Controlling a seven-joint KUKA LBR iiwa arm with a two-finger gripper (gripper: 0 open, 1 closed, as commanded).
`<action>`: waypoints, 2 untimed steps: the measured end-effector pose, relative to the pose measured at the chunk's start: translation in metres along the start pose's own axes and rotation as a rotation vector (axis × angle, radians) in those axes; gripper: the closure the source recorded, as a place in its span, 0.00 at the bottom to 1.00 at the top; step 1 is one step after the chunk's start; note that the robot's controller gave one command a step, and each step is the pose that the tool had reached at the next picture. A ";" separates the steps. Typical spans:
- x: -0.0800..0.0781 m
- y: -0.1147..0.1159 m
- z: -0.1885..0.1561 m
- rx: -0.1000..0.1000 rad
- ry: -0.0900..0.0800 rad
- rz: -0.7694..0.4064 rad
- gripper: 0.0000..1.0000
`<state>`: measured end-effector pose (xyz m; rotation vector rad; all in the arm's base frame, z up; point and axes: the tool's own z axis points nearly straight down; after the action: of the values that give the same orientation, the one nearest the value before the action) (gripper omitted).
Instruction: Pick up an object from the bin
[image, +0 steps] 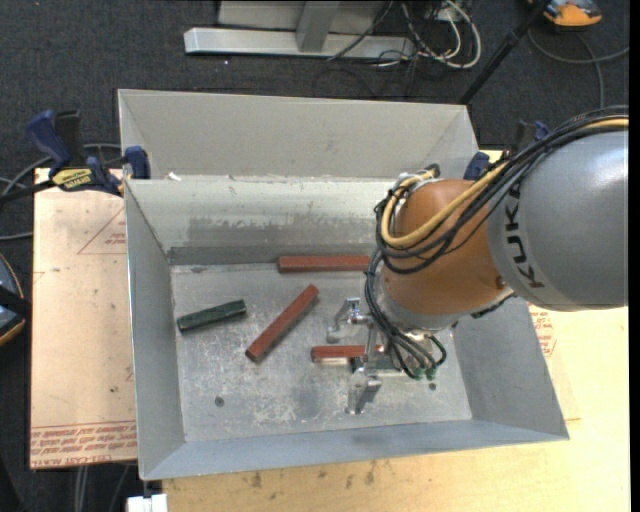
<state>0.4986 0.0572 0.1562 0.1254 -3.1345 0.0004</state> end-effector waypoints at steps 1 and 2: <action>-0.002 0.005 0.030 0.000 -0.003 -0.091 0.00; -0.017 -0.033 0.067 -0.006 -0.014 0.038 0.00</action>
Offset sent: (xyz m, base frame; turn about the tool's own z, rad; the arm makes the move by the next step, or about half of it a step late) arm 0.0236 -0.0547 -0.0862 0.0636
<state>0.5180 0.0259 0.0887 0.0657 -3.1505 -0.0102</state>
